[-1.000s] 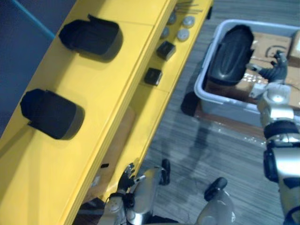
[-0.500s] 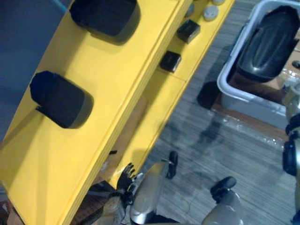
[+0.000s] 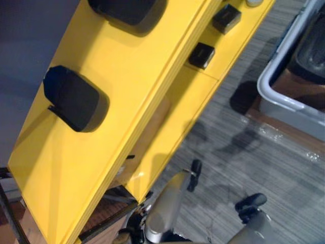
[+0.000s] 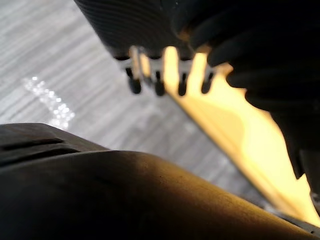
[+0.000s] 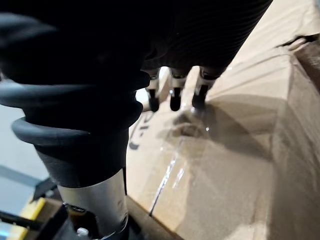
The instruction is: Walk over and take plastic housings, then place them on the shelf
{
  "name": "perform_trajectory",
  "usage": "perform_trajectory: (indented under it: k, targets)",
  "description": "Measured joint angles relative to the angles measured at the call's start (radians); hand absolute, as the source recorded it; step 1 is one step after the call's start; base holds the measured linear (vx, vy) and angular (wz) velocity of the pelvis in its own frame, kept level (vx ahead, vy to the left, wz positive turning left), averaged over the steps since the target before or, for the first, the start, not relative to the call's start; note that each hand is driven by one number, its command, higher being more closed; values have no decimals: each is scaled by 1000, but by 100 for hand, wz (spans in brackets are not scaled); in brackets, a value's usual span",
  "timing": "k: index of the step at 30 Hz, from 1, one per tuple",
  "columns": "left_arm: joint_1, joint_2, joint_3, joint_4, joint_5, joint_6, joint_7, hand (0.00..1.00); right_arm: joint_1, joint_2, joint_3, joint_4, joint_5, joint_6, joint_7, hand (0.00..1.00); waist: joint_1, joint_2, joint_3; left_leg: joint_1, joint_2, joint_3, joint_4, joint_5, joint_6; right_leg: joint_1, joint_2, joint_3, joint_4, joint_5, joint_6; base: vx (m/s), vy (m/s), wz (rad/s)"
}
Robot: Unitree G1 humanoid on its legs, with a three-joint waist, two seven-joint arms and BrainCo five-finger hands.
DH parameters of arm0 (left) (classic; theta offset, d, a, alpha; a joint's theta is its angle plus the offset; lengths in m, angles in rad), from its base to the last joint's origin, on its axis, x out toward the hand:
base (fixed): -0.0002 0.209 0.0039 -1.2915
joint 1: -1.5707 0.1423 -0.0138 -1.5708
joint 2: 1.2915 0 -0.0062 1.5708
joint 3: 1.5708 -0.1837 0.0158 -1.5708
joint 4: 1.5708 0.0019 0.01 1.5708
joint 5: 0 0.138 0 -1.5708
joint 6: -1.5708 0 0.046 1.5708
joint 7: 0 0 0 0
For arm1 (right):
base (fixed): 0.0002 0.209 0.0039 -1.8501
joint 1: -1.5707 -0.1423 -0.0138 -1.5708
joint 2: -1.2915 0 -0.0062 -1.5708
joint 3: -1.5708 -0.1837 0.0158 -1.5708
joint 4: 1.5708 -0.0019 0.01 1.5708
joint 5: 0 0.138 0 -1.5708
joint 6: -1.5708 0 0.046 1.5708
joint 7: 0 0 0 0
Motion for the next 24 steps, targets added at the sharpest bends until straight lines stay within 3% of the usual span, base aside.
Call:
perform_trajectory:
  k: [5,8,10,14,19,24]
  targets:
    - [1,0,0,-1,-5,-17,-12,0,-4,-48,18,22,-37,52,32,100,2,0,0,-7,0,-7,-7,0,0,5,4,-21,-14,1,0,21,-10,3]
    - [2,0,-1,-2,-5,-28,-12,0,-11,-56,20,25,-123,106,44,100,3,0,0,-5,3,-7,-8,1,-1,9,10,-24,-26,2,1,41,-21,-1]
    - [5,0,-3,-12,2,-56,-10,0,-36,-51,21,36,-205,196,52,100,9,0,0,-2,8,-6,-9,1,-1,14,17,-25,-33,5,5,42,-26,-2]
    - [21,13,-36,-82,24,-121,-10,0,-43,-27,81,62,-318,295,65,100,17,0,0,46,8,-2,-28,1,-1,59,23,-28,-51,3,3,17,-13,-1]
    - [31,39,-77,-254,33,-176,13,0,-43,-8,116,80,-435,309,114,100,13,0,0,57,9,-5,-37,2,-3,75,33,-37,-63,4,1,-2,-2,1]
    - [32,39,-106,-458,-38,-183,51,0,-48,11,164,91,-549,235,73,100,-15,-8,6,75,17,-3,-20,2,-3,112,39,-49,-64,7,7,-5,-5,3]
